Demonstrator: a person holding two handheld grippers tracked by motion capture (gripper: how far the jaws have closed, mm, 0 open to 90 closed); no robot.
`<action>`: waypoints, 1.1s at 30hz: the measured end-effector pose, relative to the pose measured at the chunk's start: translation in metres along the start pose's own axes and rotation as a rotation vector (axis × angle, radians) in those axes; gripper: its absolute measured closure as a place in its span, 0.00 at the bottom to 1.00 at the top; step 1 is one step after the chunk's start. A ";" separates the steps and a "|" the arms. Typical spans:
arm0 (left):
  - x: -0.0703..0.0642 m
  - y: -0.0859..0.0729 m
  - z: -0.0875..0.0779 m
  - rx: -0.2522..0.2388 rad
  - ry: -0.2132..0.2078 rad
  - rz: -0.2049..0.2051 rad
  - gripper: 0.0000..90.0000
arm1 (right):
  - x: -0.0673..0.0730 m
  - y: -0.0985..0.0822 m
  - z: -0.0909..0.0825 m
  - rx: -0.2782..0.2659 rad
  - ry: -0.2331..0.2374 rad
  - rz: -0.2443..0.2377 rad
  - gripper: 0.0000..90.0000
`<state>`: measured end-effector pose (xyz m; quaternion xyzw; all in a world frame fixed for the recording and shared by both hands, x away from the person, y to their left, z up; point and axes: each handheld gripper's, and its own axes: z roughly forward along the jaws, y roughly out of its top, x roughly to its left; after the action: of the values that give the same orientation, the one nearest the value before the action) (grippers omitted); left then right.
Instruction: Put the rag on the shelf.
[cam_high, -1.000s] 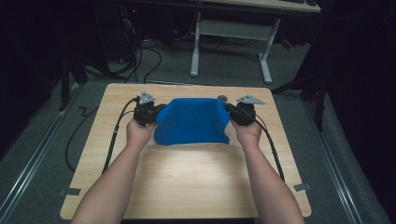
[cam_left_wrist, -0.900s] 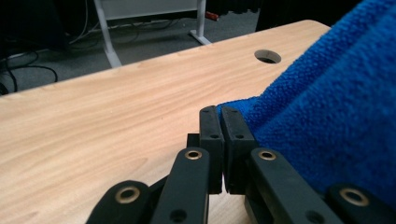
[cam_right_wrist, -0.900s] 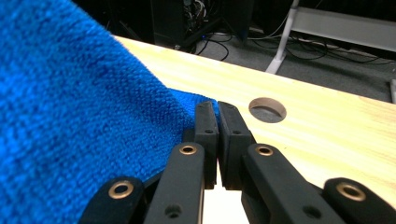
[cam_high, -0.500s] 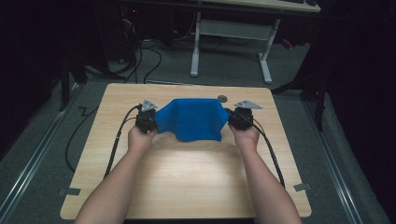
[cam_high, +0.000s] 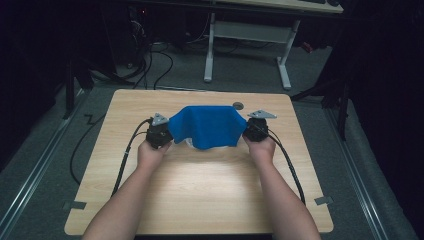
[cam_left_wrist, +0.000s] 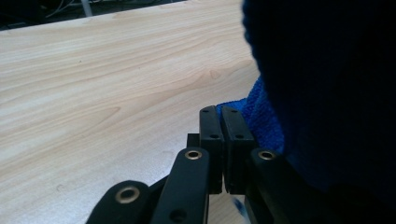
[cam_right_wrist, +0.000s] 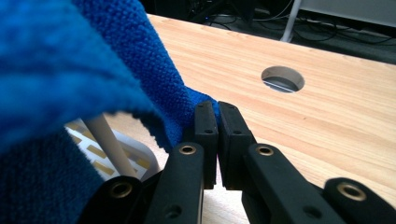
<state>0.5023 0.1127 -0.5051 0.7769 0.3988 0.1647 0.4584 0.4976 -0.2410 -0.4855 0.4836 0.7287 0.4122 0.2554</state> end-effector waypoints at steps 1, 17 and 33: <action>0.000 0.000 0.000 0.000 0.000 0.000 0.99 | 0.000 0.000 0.000 0.000 0.000 0.000 0.98; 0.002 -0.003 -0.003 0.002 0.003 -0.019 0.98 | 0.004 -0.004 0.005 0.021 0.005 -0.016 0.95; 0.015 0.004 -0.032 -0.062 0.088 -0.058 0.72 | -0.005 0.008 -0.016 0.011 -0.048 -0.018 0.77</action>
<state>0.4933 0.1420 -0.4868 0.7425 0.4358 0.1974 0.4688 0.4913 -0.2496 -0.4705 0.4882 0.7289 0.3941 0.2740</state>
